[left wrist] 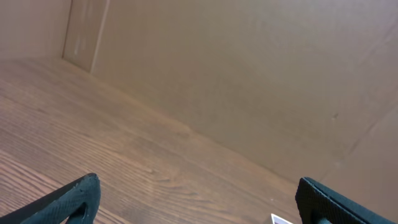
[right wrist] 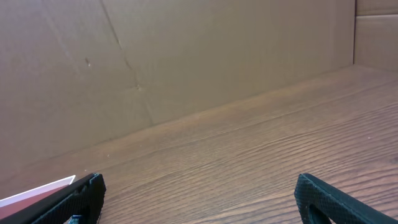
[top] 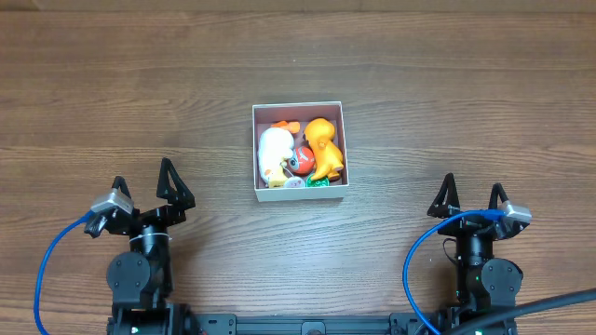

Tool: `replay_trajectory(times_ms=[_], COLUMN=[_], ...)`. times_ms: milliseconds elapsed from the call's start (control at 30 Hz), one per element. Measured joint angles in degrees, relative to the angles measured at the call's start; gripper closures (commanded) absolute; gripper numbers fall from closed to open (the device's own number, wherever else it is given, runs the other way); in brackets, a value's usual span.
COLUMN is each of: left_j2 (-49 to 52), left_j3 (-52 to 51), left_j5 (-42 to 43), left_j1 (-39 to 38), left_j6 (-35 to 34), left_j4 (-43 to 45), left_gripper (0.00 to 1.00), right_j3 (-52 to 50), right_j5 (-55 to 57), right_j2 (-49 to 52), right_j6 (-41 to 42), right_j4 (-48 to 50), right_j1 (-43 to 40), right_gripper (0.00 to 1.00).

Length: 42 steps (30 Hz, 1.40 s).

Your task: Pack container

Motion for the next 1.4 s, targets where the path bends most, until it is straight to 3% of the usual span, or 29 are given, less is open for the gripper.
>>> replay_trajectory(times_ms=[233,533,800,967,1400], left_j2=[-6.21,-9.99,-11.15,-11.15,-11.19], left_j3=[-0.15,-4.55,-7.63,-8.13,-8.31], left_j5=[1.46,5.11,12.35,13.7,14.16], left_j1=[0.0,0.39,0.44,0.44,0.44], left_j6=[0.35,5.05,20.02,25.0,28.72], left_j4=[-7.23,-7.13,-3.78,-4.96,-8.59], left_gripper=[0.0,0.0,0.0,0.0,0.0], right_j3=[0.0,0.0,0.0,0.0,0.0], right_j5=[0.0,0.0,-0.02,-0.02,-0.04], right_j2=[0.0,0.0,0.0,0.0,0.0], right_j6=[0.0,0.0,0.0,0.0,0.02], right_j4=[0.0,-0.04,-0.04,-0.02,-0.02], right_j1=[0.02,0.02,0.0,0.02,0.02], right_gripper=[0.0,0.0,0.0,0.0,0.0])
